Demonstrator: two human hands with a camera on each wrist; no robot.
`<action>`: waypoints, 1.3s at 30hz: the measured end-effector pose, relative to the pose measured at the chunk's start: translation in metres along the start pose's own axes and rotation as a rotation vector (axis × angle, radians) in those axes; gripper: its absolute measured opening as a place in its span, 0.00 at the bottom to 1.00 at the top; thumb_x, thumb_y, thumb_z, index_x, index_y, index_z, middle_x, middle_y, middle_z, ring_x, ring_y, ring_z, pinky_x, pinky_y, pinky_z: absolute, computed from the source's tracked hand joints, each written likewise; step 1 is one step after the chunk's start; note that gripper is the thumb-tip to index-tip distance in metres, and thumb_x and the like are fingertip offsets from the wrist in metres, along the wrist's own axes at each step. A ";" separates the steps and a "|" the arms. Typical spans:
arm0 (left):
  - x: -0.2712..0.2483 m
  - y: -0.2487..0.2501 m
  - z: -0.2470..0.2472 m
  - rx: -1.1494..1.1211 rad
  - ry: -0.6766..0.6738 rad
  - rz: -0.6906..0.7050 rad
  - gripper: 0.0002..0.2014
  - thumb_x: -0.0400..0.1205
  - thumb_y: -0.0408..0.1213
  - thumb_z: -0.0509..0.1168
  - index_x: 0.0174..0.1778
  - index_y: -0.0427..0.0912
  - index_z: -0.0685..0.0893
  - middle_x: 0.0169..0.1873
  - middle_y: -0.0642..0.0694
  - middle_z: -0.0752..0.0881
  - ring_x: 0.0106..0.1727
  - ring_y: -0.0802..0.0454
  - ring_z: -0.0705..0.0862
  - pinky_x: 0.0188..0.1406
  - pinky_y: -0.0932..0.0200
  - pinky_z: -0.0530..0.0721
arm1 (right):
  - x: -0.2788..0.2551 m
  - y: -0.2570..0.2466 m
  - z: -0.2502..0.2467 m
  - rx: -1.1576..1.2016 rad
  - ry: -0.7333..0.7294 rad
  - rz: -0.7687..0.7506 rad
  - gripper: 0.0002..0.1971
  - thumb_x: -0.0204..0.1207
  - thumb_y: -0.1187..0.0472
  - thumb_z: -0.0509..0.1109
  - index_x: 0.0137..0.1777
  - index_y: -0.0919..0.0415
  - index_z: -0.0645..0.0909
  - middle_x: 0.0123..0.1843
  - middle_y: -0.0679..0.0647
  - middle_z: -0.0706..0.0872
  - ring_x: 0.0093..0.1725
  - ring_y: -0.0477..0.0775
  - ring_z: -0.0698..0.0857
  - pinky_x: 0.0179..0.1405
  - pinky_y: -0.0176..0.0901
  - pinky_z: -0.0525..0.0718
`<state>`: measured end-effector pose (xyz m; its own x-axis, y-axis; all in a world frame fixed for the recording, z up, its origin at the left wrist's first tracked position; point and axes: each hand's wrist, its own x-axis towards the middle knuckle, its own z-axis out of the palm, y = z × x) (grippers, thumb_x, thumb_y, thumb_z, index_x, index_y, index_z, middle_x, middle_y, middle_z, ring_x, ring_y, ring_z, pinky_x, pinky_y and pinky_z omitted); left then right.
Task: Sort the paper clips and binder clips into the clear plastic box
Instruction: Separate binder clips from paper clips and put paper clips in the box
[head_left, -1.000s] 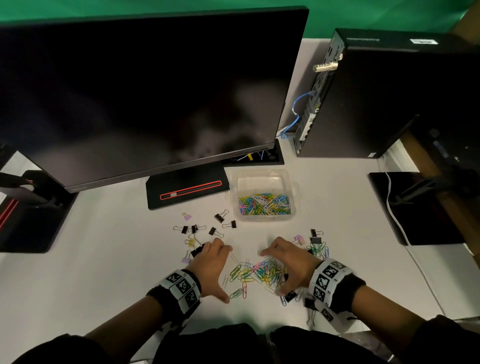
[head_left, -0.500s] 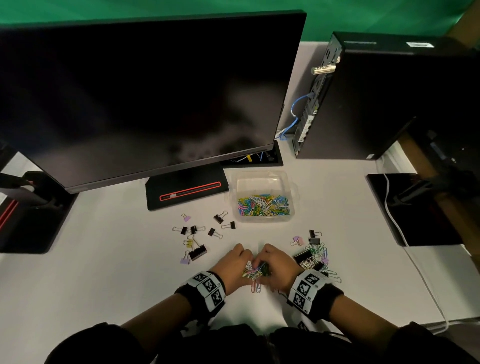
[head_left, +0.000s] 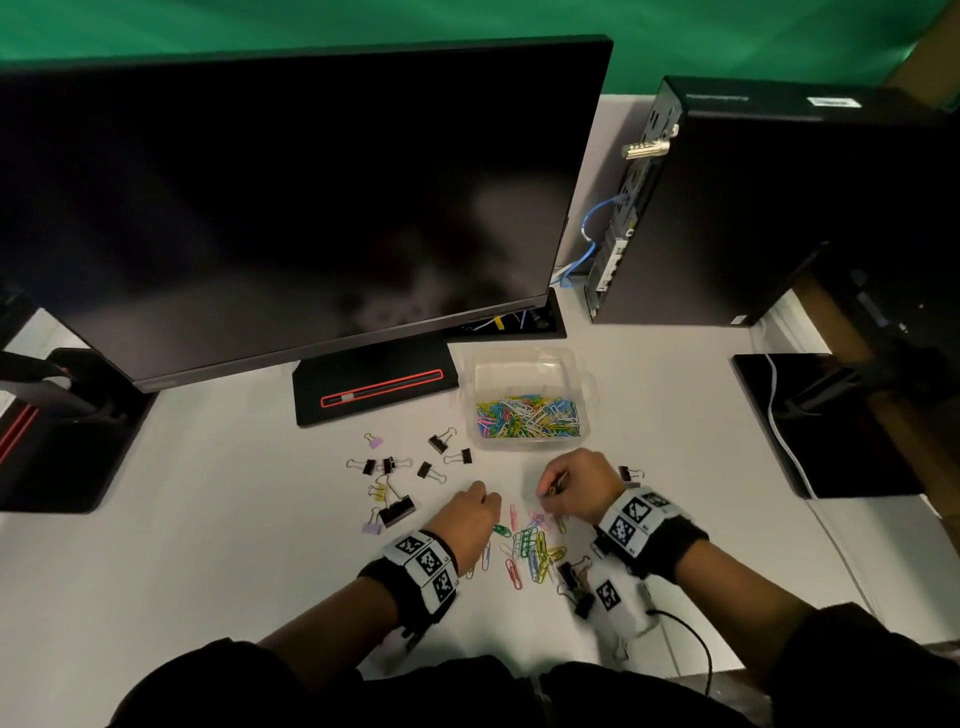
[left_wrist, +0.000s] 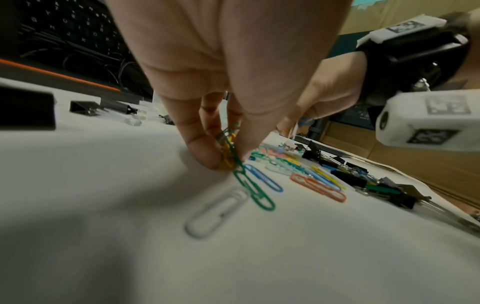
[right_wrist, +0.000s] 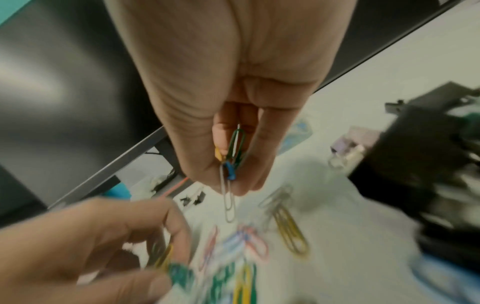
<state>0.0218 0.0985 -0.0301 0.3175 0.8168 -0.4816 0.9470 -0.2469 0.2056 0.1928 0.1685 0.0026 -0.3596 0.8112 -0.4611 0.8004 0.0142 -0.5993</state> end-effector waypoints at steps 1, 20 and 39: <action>0.000 -0.001 -0.002 0.016 -0.006 -0.011 0.18 0.76 0.18 0.54 0.62 0.31 0.70 0.61 0.33 0.72 0.58 0.36 0.78 0.53 0.48 0.77 | 0.004 -0.003 -0.006 0.010 0.030 -0.001 0.05 0.63 0.68 0.77 0.35 0.57 0.88 0.35 0.49 0.87 0.33 0.42 0.83 0.38 0.31 0.83; 0.005 0.005 -0.021 0.113 -0.107 -0.052 0.20 0.77 0.17 0.58 0.65 0.25 0.69 0.64 0.29 0.72 0.64 0.35 0.77 0.63 0.46 0.79 | 0.025 -0.015 -0.034 -0.138 0.122 -0.204 0.09 0.74 0.68 0.67 0.49 0.61 0.87 0.53 0.56 0.88 0.44 0.45 0.80 0.49 0.35 0.78; 0.017 -0.018 -0.038 -0.186 -0.065 -0.092 0.13 0.84 0.32 0.59 0.63 0.32 0.75 0.62 0.34 0.77 0.64 0.38 0.78 0.62 0.51 0.75 | -0.014 0.025 0.047 -0.139 -0.167 -0.291 0.40 0.54 0.54 0.85 0.69 0.52 0.76 0.60 0.51 0.68 0.60 0.47 0.69 0.66 0.37 0.71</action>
<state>0.0085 0.1367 -0.0101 0.2383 0.7944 -0.5587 0.9487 -0.0673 0.3089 0.1952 0.1304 -0.0362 -0.6464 0.6547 -0.3919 0.7063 0.3191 -0.6319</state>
